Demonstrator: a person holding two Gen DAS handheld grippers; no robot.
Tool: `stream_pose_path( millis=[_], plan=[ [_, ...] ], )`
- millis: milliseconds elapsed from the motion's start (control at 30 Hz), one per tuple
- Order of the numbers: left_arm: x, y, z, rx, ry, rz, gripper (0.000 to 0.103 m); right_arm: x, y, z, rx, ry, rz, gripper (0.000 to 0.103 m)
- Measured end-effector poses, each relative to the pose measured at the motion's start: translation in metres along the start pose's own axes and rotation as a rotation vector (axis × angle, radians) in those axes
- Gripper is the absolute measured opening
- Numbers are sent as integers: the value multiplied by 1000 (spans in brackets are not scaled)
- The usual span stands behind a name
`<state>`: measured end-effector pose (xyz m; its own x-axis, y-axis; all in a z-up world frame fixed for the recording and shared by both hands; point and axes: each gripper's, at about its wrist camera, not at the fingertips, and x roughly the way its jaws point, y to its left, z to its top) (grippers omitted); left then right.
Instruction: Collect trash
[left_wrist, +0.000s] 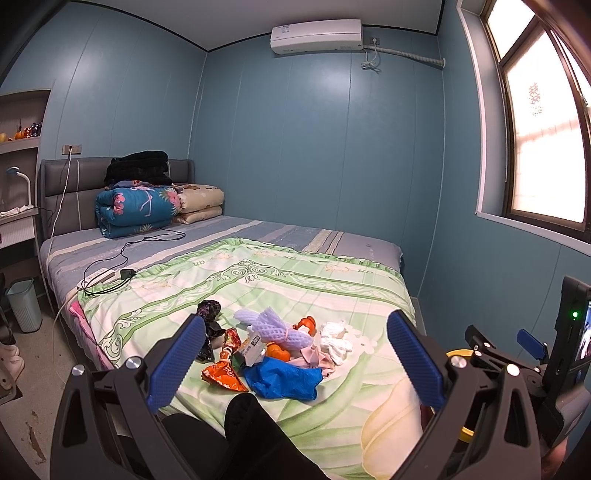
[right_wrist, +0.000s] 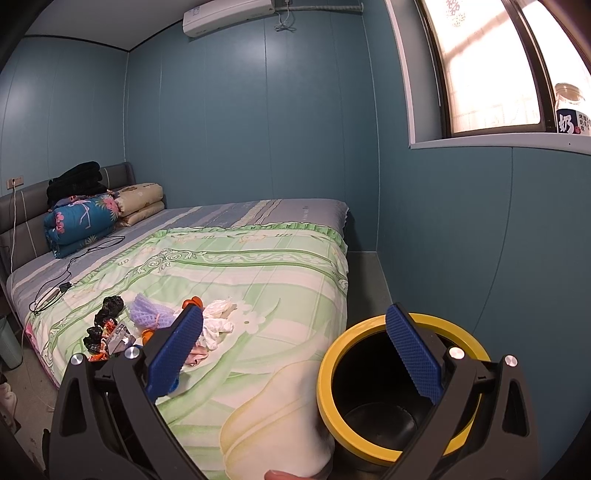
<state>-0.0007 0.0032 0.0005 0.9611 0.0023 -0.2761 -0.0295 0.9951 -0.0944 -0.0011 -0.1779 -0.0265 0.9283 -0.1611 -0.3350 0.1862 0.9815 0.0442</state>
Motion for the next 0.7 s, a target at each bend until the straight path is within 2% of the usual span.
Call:
stream_pose_path(
  millis=[700],
  plan=[
    [0,2,0,-1,1,1,95,0,3,-1,-2,-5,1,95]
  ],
)
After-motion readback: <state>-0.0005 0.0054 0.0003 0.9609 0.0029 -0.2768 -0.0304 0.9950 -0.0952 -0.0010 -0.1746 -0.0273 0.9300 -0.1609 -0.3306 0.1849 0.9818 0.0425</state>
